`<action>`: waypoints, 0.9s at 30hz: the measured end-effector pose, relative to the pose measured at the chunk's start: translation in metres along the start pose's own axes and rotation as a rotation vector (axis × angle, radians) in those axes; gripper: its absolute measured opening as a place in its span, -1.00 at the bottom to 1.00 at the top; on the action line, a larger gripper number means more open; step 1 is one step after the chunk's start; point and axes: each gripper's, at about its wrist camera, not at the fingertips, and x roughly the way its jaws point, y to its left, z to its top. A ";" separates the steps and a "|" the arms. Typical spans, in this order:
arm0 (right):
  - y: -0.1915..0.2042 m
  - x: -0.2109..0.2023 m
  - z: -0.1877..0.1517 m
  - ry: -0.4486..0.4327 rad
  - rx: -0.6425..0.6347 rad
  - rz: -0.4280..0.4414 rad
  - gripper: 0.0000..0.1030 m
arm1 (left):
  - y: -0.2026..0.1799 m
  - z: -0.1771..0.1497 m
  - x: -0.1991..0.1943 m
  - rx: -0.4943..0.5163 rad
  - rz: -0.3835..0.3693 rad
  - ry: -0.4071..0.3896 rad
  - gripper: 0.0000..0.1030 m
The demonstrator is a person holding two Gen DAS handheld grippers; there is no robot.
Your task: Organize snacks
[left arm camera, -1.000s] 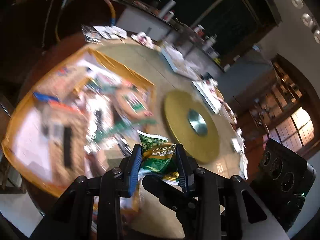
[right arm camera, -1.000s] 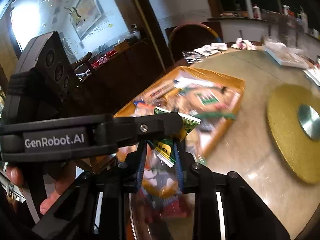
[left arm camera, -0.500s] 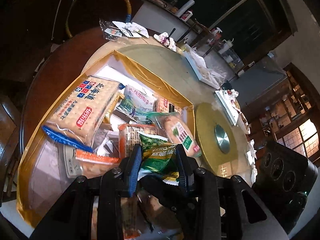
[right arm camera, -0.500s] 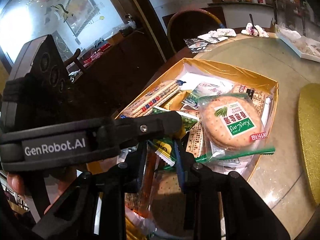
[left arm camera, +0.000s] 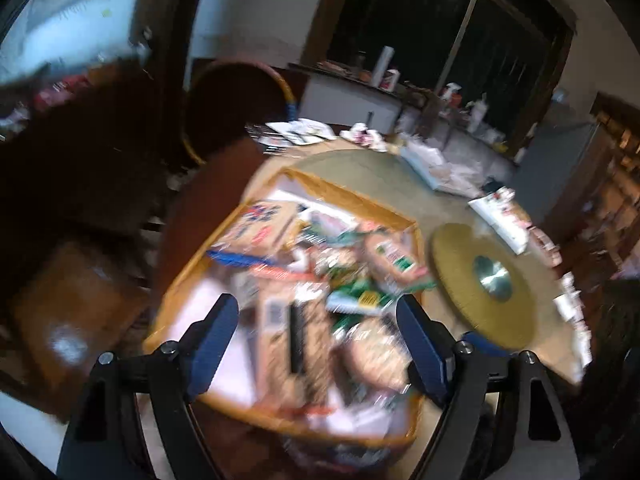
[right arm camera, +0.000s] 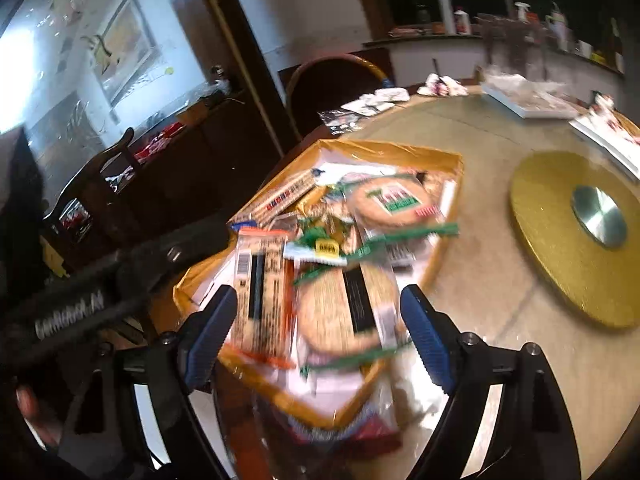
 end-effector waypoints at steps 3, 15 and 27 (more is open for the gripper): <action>0.002 -0.013 -0.013 0.001 0.004 -0.047 0.63 | -0.005 -0.014 -0.017 0.032 0.096 -0.018 0.58; 0.002 -0.047 -0.034 -0.034 -0.020 -0.116 0.63 | -0.023 -0.027 -0.036 0.093 0.214 -0.025 0.58; -0.008 -0.043 -0.033 -0.014 -0.009 -0.135 0.63 | -0.019 -0.027 -0.024 0.067 0.248 0.006 0.58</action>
